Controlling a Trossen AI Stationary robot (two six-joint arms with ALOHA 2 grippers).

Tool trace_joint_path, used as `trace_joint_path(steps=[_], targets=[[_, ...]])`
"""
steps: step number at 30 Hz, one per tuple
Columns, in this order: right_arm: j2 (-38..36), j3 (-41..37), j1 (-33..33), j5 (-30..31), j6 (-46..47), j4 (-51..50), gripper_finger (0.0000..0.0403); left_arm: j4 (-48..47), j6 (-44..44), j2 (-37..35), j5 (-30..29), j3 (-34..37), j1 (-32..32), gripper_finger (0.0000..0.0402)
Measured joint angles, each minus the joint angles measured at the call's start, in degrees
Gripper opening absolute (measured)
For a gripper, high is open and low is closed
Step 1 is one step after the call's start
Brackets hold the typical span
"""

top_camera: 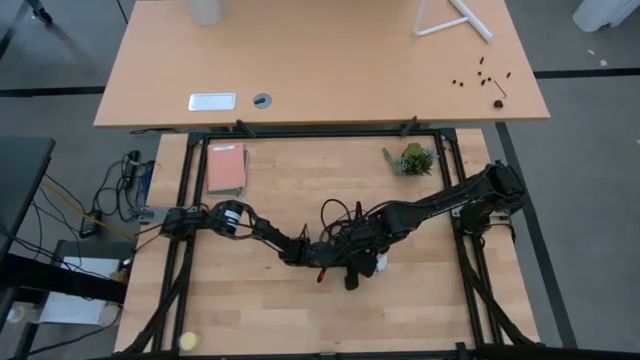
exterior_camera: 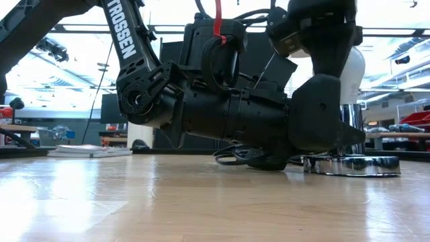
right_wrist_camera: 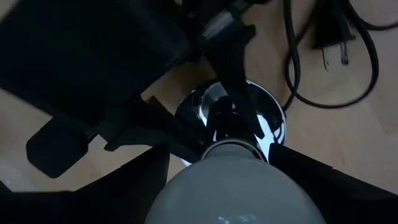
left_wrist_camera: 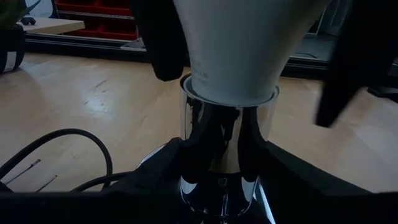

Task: Screw lightbulb
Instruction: Insert the lightbulb into the lamp

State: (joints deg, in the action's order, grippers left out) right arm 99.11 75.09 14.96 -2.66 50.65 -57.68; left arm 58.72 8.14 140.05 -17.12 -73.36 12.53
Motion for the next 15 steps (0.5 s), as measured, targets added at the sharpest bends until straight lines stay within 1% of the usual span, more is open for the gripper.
trace_joint_path(steps=[5, 9, 15], targets=[[-0.2, 0.19, 0.02, -0.15, -6.34, 0.86, 0.0298, 0.02, 0.02, 0.0, -0.2, 0.0, -0.01, 0.0198], [-0.22, 2.62, -0.16, 0.07, -10.96, -0.72, 0.0313, 0.04, -0.12, 0.0, -0.45, 0.0, -0.02, 0.0198], [-0.39, 7.71, -0.92, 3.55, -15.1, -5.88, 0.033, 0.0, -0.13, 0.0, -1.05, 0.0, -0.07, 0.0198]])
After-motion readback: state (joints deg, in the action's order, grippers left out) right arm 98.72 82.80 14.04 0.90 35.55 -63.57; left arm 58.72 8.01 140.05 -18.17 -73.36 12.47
